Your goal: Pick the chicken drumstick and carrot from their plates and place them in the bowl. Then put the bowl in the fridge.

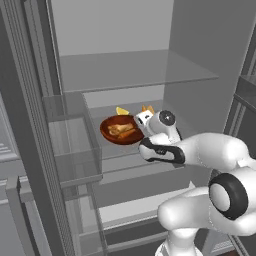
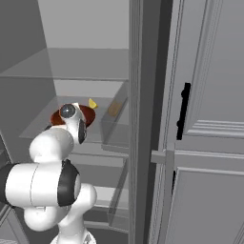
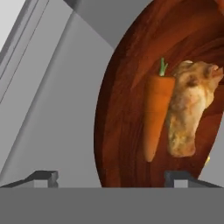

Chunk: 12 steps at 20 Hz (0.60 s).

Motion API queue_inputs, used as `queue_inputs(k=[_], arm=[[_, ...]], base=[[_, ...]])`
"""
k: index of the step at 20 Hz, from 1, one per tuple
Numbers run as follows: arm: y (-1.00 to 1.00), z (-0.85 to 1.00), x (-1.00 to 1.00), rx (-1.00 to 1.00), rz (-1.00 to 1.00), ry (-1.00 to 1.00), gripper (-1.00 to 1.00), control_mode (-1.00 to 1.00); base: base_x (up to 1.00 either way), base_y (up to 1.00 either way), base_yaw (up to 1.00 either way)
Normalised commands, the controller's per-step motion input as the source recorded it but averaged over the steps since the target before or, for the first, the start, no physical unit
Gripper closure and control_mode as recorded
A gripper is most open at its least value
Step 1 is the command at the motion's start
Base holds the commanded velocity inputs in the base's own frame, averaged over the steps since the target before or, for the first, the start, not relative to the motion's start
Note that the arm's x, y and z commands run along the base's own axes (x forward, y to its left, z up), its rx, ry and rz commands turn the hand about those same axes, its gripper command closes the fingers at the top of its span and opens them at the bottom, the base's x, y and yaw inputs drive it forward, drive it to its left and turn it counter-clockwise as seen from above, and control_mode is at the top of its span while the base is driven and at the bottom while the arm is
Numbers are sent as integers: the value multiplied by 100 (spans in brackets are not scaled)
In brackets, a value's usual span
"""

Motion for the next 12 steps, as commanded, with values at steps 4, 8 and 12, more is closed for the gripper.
queue_inputs(k=[4, 8, 12], arm=[[0, 61, -50, -8, -4, 0, -100, -100], [-7, 86, -67, 0, -5, 0, -100, -100], [-9, 73, -87, 0, -7, -1, -100, -100]], base=[[0, 0, 0], [0, 0, 0], [0, 0, 0]])
